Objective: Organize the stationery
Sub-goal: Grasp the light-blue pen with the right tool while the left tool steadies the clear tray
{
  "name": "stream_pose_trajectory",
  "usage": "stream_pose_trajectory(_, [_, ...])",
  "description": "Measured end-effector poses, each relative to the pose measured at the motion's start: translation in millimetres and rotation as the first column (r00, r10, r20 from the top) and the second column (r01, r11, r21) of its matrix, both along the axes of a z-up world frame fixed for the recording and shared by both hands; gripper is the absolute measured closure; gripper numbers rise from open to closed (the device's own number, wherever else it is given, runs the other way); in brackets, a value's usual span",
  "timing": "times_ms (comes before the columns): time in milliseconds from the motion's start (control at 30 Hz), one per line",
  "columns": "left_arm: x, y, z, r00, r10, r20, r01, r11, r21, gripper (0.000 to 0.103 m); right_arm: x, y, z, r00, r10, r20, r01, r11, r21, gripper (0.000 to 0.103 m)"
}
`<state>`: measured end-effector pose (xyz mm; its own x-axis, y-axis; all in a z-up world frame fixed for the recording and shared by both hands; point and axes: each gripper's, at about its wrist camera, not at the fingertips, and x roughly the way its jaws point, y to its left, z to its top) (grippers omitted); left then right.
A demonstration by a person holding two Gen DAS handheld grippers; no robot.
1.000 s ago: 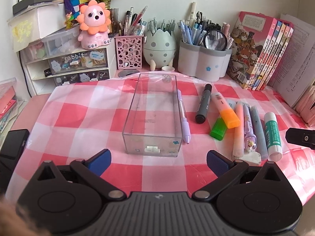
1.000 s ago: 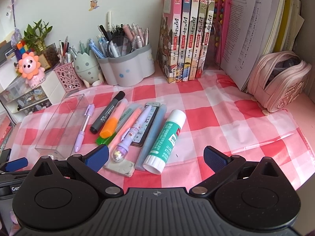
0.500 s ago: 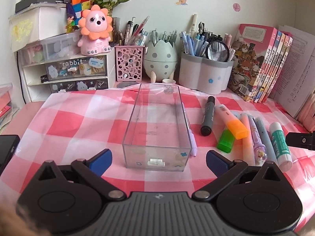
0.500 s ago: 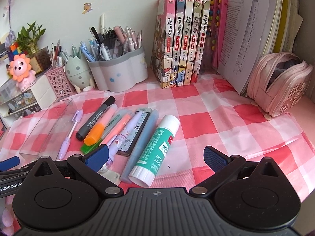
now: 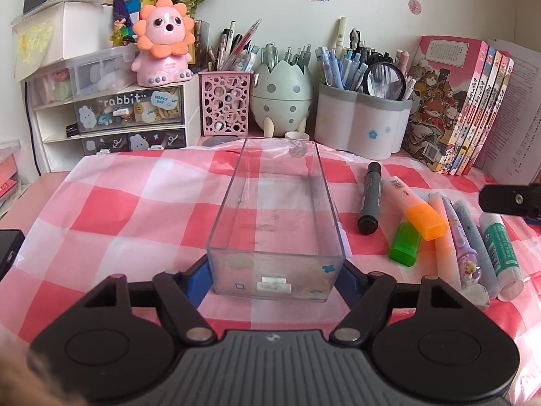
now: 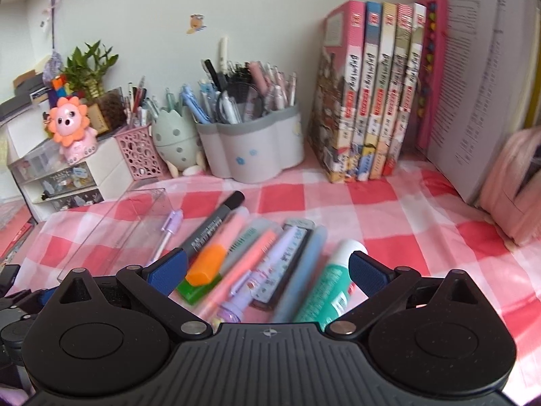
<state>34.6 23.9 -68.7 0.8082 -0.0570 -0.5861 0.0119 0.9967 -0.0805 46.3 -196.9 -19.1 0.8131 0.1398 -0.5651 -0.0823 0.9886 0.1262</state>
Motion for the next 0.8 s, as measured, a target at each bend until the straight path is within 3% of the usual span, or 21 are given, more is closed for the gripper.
stream_pose_trajectory(100, [-0.2,0.8,-0.9,1.0,-0.008,0.008,0.008,1.0,0.002,0.054,10.4,-3.2,-0.6,1.0,0.015,0.013,-0.015,0.999,0.03,0.014])
stream_pose_trajectory(233, [-0.5,1.4,-1.1,1.0,-0.013,0.013,0.013,1.0,0.003,0.054,27.9,-12.2,-8.3,0.999,0.007,-0.037,-0.003,0.995,0.101,0.042])
stream_pose_trajectory(267, [-0.8,1.6,-1.3,1.0,-0.014,0.014,0.014,1.0,0.003,0.054,30.6,-13.8,-10.8,0.999,0.004,-0.054,0.002,0.993,0.114,0.044])
stream_pose_trajectory(433, [-1.7,2.5,-1.8,1.0,-0.019,0.018,0.019,1.0,0.002,0.054,36.2,-18.1,-21.4,0.991,-0.024,-0.135,0.037,0.995,0.096,0.062])
stream_pose_trajectory(533, [-2.9,2.9,-2.4,0.999,-0.026,0.024,0.026,1.0,0.007,0.054,35.4,-20.6,-22.0,0.986,-0.035,-0.163,0.046,0.997,0.067,0.065])
stream_pose_trajectory(667, [-4.7,5.0,-3.1,0.999,-0.041,0.033,0.04,0.999,0.009,0.054,36.5,-20.8,-20.7,0.978,-0.067,-0.199,0.058,0.997,-0.046,0.066])
stream_pose_trajectory(800, [-5.9,6.9,-3.9,0.997,-0.057,0.045,0.056,0.998,0.011,0.054,41.0,-23.8,-19.9,0.971,-0.046,-0.234,0.039,0.999,-0.035,0.066])
